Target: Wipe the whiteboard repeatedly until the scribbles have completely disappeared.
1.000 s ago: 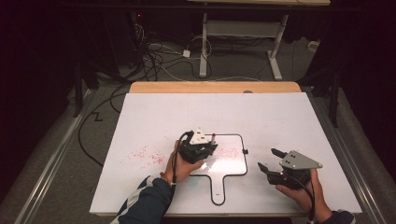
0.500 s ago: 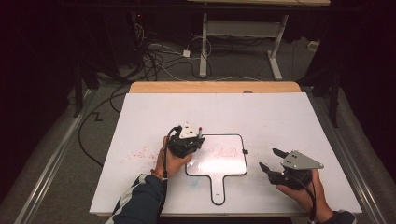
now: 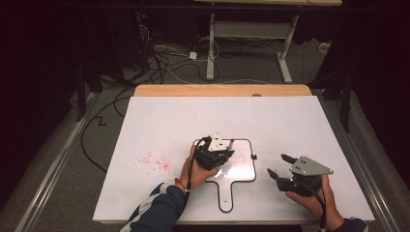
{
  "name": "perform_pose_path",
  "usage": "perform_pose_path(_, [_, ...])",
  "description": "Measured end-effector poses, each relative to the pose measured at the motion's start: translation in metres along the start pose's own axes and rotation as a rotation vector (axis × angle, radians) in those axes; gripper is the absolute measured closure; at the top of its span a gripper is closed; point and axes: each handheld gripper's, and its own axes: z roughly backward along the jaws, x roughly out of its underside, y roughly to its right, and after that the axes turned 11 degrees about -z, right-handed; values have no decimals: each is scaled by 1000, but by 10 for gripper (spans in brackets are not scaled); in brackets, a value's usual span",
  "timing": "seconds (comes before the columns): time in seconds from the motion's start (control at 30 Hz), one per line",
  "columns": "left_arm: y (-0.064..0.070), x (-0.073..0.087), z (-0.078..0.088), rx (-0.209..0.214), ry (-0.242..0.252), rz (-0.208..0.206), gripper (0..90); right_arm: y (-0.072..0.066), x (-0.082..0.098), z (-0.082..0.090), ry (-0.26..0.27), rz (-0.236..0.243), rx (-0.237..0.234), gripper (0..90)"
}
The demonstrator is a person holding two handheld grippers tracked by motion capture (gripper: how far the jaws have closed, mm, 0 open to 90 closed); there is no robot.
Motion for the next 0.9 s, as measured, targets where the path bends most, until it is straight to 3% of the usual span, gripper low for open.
perform_pose_path(0.07, [-3,1,1,8,-1,6,787,1,0,1,0,-1,3,329])
perform_pose_path(0.17, [-12,6,5,-27,-14,26,787,2,1,1,2,-3,9,330])
perform_pose_path(0.23, [-23,13,10,-79,-19,62,787,2,1,1,1,-3,12,330])
perform_pose_path(0.27, [-23,13,10,-79,-19,62,787,2,1,1,0,-3,14,330])
perform_pose_path(0.3, [-29,17,11,-108,-18,91,787,2,1,1,-1,-4,14,330])
perform_pose_path(0.47, [-29,17,9,-125,-10,106,786,2,1,1,-3,0,12,329])
perform_pose_path(0.73, [-9,1,-8,-5,30,57,787,1,1,-1,-4,1,9,330])
perform_pose_path(0.9, [-8,1,-8,13,31,43,787,2,1,1,-1,3,8,330])
